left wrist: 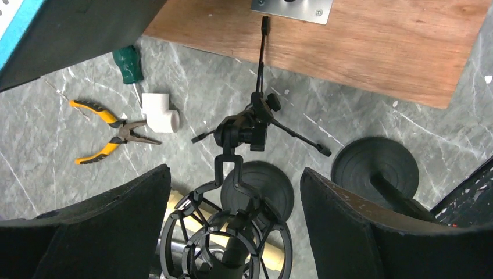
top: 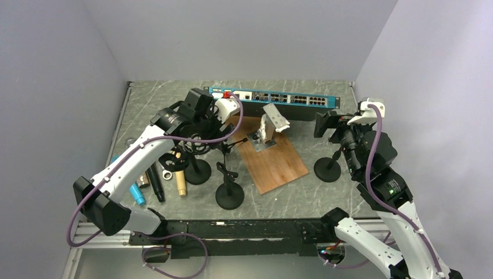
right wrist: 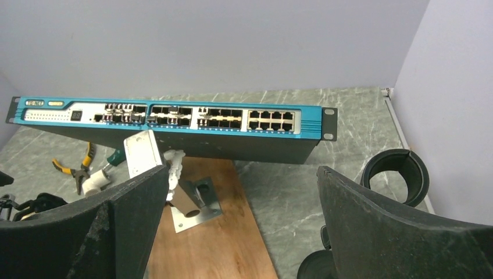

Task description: Remove the microphone from the stand

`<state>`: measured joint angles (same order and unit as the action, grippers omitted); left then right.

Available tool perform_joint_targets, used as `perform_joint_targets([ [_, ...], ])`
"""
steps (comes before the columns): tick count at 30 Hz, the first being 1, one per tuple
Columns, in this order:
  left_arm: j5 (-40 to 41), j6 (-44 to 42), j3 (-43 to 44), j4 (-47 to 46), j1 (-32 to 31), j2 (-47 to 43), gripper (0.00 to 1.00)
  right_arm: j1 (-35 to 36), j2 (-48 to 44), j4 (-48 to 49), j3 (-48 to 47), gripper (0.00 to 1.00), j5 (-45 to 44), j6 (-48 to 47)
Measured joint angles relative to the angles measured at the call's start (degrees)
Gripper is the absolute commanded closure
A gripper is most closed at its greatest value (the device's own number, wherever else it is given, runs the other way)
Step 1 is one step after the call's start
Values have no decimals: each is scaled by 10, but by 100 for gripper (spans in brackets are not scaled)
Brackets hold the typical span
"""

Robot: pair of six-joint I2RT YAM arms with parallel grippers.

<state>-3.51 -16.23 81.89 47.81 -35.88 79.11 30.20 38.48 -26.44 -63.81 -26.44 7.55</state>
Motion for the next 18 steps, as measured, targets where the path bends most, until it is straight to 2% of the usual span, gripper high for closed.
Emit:
perform_joint_targets([
  [4, 14, 3, 0, 7, -1, 9, 16, 0, 0, 0, 8, 0, 0, -2],
  [7, 20, 7, 5, 14, -1, 32, 21, 0, 0, 0, 9, 0, 0, -3],
  [12, 33, 9, 28, 39, -1, 88, 31, 0, -4, 0, 10, 0, 0, -5],
  [18, 46, 11, 38, 68, -1, 111, 51, 0, -11, 1, 13, 0, 0, -5],
])
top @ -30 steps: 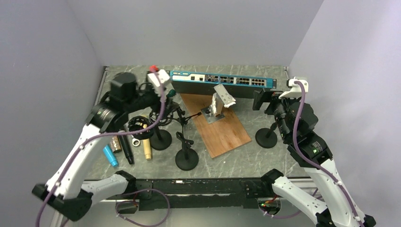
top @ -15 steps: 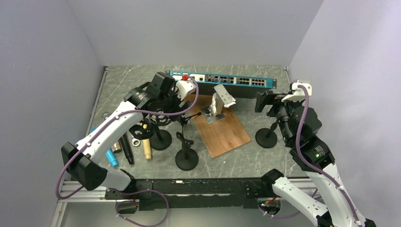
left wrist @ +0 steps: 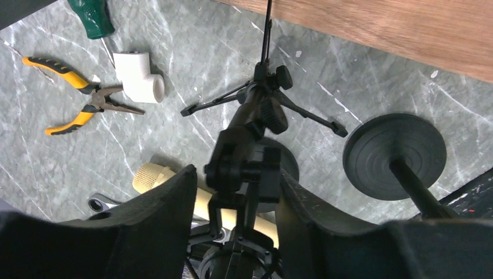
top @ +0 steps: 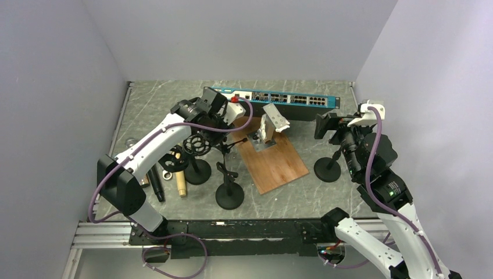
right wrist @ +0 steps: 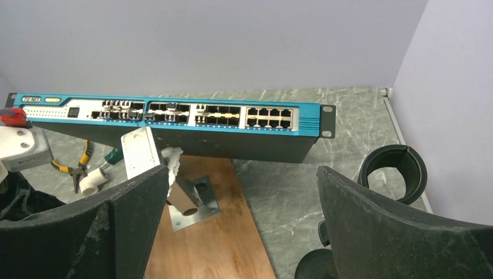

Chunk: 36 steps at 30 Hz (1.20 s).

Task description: Remove the microphone from the stand

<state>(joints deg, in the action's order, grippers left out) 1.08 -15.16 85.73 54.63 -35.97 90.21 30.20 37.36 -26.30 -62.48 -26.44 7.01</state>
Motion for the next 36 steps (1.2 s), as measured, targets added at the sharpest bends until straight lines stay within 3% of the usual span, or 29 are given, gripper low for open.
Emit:
perform_joint_targets([
  [4, 3, 4, 14, 13, 0, 2, 65, 0, 0, 3, 2, 0, 0, 0],
  [21, 34, 9, 47, 33, -1, 8, 99, 0, 0, 7, 3, 0, 0, 0],
  [36, 71, 8, 110, 47, -1, 16, 100, 0, 2, 12, 5, 0, 0, -1],
])
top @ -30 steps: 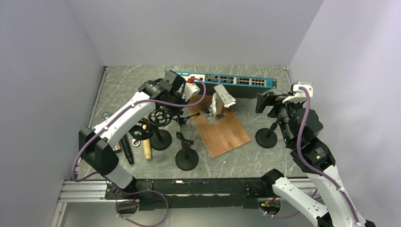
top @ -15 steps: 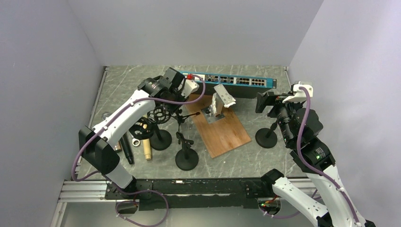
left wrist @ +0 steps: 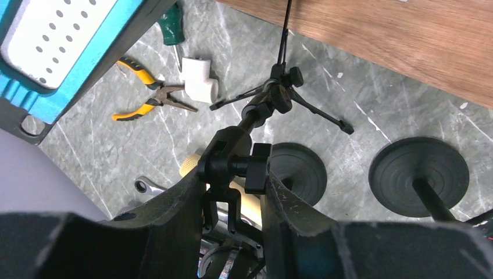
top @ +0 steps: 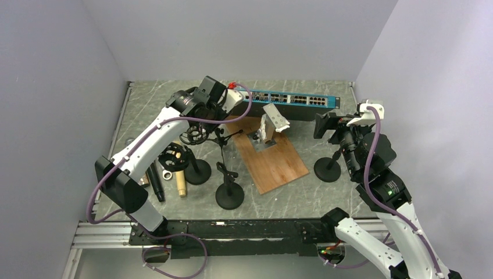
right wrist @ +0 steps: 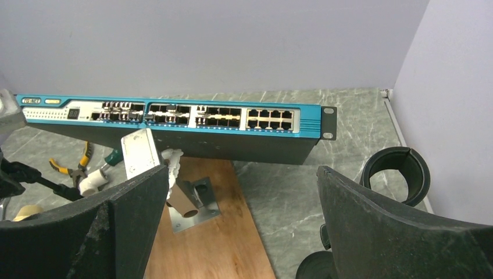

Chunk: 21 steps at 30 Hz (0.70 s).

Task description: Remove the microphone from the stand

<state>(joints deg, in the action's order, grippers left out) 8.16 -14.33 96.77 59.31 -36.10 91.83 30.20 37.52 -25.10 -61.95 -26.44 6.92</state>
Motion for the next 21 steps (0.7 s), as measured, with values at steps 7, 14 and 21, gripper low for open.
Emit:
perform_joint_targets([
  [7, 31, -11, 1, 2, 0, -8, 100, 0, 0, 0, 3, 0, 0, -1],
  [14, 48, -25, 49, 17, 8, -16, 100, 0, 0, 0, 3, 0, 0, -1],
  [21, 55, -35, 111, 45, 17, -32, 100, 0, 0, 0, 3, 0, 0, -1],
])
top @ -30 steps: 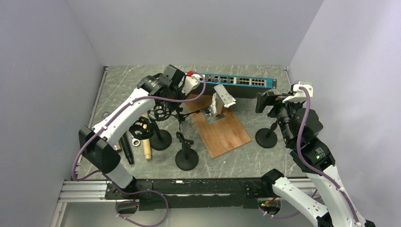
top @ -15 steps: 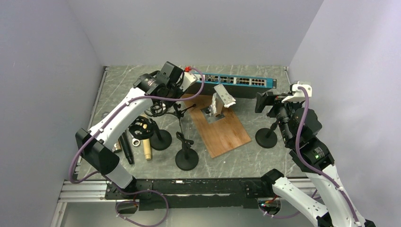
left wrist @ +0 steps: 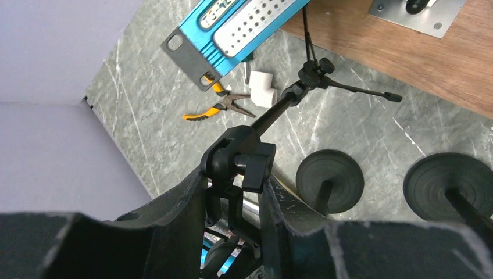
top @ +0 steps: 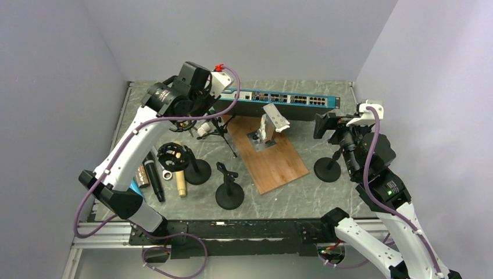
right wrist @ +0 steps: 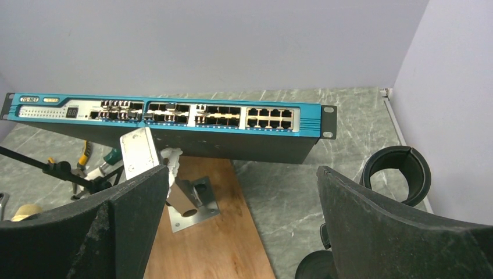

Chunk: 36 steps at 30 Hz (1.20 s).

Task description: Remove the microphone from the stand

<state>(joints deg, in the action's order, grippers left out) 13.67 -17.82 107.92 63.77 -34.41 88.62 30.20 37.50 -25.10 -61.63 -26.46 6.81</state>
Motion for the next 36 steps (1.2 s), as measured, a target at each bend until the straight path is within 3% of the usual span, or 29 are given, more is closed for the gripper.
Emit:
perform_joint_targets([
  [21, 112, -37, 104, 90, 14, -45, 100, 0, 14, 3, 0, 0, 11, 0],
  [36, 179, -45, -38, 57, 53, -79, 100, 4, 23, 4, 0, 0, 15, 0],
])
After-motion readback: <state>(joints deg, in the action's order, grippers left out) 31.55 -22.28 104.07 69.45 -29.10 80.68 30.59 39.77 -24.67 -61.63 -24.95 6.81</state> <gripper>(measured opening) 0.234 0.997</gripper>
